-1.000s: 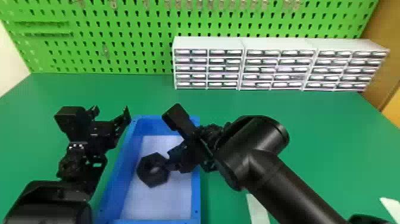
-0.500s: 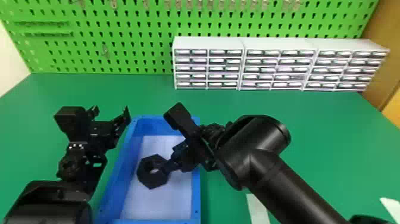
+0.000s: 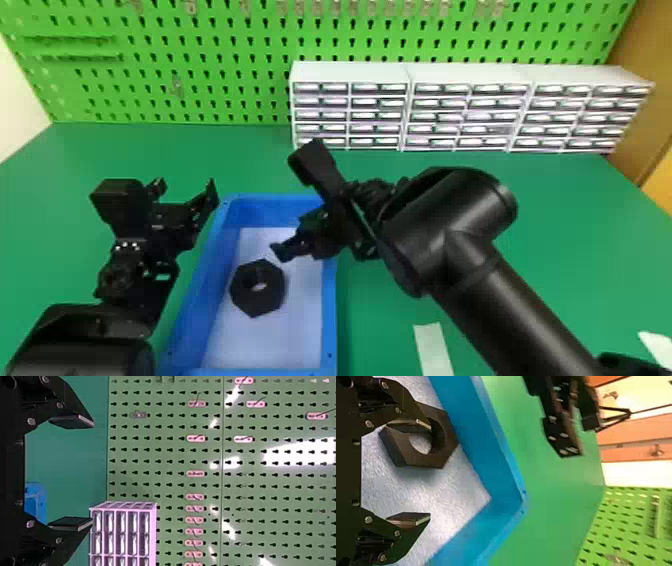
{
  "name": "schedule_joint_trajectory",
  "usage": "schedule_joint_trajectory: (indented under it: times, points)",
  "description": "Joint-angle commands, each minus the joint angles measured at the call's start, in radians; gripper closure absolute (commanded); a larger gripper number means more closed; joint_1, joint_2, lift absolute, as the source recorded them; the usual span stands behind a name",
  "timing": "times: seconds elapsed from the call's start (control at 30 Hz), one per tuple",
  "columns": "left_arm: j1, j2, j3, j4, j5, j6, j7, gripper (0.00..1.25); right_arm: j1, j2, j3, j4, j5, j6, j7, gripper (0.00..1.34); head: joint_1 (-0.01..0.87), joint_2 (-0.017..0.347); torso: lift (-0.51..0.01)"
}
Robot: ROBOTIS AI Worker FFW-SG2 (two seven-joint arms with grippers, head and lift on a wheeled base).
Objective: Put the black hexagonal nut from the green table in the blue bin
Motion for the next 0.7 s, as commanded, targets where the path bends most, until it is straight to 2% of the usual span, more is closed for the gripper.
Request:
schedule_joint_trajectory:
  times: [0.0,0.43,0.67]
  points:
    - [0.0,0.0,0.0,-0.002,0.002,0.0,0.0,0.39,0.002,0.0,-0.04,-0.055,0.009,0.015,0.001,0.47,0.686,0.052,-0.097]
    - [0.003,0.0,0.003,-0.002,0.002,0.0,0.0,0.39,0.028,0.0,-0.15,-0.158,0.031,0.014,0.014,0.47,0.686,0.052,-0.097]
    - [0.003,0.0,0.005,-0.002,0.002,0.0,0.0,0.39,0.068,0.003,-0.244,-0.164,0.038,-0.086,0.012,0.47,0.686,0.052,-0.097]
